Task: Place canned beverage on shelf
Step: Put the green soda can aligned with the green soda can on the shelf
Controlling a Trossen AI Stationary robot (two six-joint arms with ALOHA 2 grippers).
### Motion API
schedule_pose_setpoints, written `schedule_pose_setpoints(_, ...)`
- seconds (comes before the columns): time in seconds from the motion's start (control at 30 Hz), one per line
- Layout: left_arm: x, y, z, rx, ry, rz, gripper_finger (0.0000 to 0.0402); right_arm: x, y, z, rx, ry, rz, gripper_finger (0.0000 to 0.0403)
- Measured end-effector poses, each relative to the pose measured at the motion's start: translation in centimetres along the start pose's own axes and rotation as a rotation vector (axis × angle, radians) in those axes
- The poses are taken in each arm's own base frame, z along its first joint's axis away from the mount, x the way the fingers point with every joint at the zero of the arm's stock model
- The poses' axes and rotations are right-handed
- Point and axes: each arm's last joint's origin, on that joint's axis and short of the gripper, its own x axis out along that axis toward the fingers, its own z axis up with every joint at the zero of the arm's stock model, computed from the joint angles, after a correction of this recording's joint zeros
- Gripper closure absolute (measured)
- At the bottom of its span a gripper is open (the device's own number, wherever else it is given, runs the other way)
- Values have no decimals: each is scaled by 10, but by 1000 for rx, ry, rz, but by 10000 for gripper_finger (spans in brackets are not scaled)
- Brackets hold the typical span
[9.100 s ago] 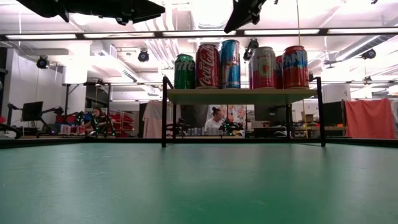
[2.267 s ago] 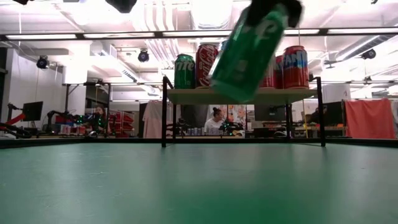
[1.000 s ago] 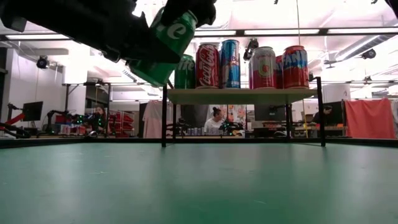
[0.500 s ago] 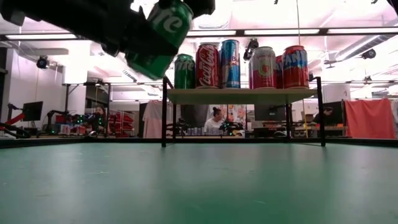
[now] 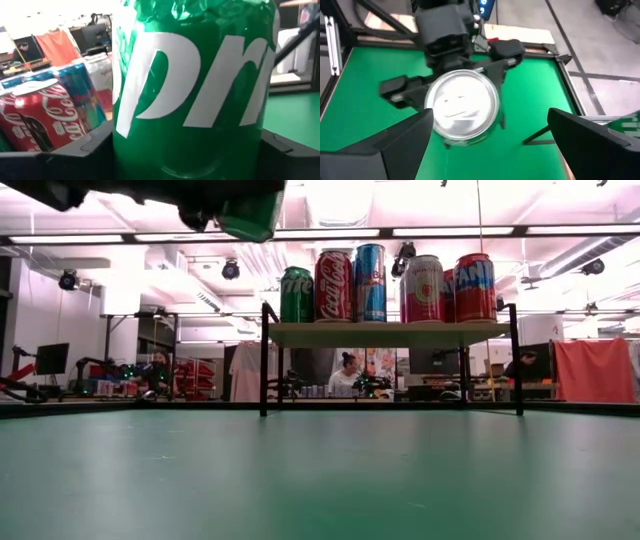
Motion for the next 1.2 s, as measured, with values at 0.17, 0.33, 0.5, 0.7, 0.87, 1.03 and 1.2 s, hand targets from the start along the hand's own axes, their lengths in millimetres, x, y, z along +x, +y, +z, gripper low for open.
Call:
schedule_pose_setpoints(0.17, 5, 23, -3, -37, -80, -26, 121, -16, -5, 2, -2, -30, -24, 19)
schedule_pose_setpoints(0.33, 11, 41, -5, -56, -146, -28, 121, -22, -7, -2, -21, -44, -29, 19)
schedule_pose_setpoints(0.5, 16, 58, -9, -57, -170, -6, 121, -25, -8, -10, -30, -65, -47, 19)
schedule_pose_setpoints(0.7, 24, 85, -14, -82, -160, 72, 121, -24, -9, -25, -19, -96, -83, 19)
schedule_pose_setpoints(0.87, 29, 111, -20, -137, -135, 132, 121, -26, -14, -40, 4, -135, -133, 19)
schedule_pose_setpoints(1.03, 31, 128, -23, -140, -145, 133, 121, -29, -30, -58, 42, -179, -170, 19)
schedule_pose_setpoints(1.2, 34, 134, -26, -178, -138, 153, 121, -31, -46, -77, 62, -223, -222, 19)
